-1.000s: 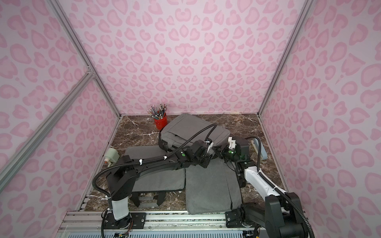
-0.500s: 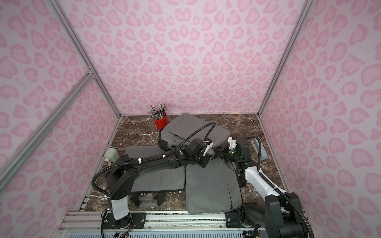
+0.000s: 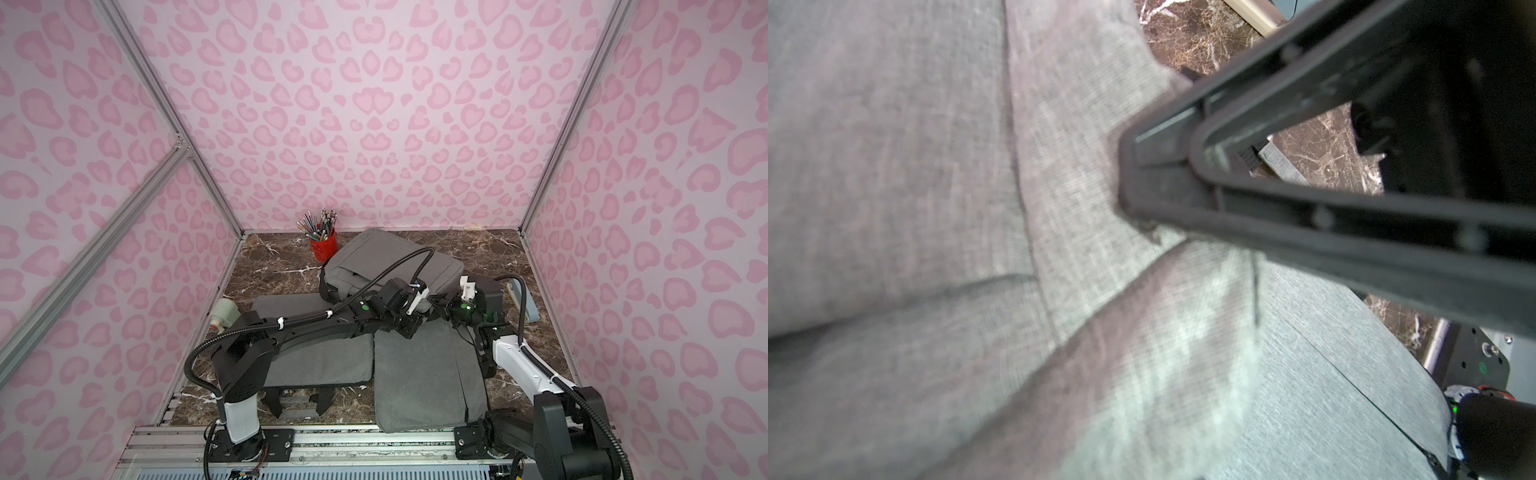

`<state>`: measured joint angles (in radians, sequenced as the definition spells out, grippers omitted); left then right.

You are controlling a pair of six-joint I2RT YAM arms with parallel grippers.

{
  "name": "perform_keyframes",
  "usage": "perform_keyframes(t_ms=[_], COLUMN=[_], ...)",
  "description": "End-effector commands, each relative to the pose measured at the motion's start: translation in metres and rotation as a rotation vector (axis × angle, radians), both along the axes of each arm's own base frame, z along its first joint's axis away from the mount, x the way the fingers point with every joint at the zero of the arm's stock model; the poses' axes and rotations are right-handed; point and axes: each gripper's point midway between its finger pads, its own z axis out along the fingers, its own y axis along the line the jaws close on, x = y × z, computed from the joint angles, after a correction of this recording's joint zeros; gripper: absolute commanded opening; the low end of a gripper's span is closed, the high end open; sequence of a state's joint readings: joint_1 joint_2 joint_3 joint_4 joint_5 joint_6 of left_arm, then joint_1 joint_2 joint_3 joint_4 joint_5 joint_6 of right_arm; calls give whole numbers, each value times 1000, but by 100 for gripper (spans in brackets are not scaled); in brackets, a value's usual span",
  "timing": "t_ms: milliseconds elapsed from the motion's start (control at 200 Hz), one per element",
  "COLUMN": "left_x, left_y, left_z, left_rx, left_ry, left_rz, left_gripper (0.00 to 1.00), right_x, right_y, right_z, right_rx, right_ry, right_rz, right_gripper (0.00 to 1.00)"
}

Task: Open the zippered laptop bag and take out the laptop
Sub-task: Unzip the zipper on the zippered laptop bag.

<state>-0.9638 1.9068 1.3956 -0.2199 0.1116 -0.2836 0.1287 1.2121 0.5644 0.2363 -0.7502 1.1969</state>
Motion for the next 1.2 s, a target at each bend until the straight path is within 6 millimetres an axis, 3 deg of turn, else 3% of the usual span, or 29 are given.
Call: perform_keyframes(t_ms=[0,326,887,1197], left_x=[2,-1,5,7], left_y=[1,13,25,5], left_z=[2,1,3,16], left_rx=[11,46,45,-56], left_ry=[-13,-17,-7,29], left_rz=[-10,-39,-93,-109], left_gripper=[8,2,8,11], right_x=[5,5,2,1], right_y=[3,-1,0,14], right_z=[11,8,8,10], right_rx=[14,0,-1,7], right_ry=[-65,-64,-69,-78], right_rz=[11,3,16,45], right_gripper=[0,0,0,0])
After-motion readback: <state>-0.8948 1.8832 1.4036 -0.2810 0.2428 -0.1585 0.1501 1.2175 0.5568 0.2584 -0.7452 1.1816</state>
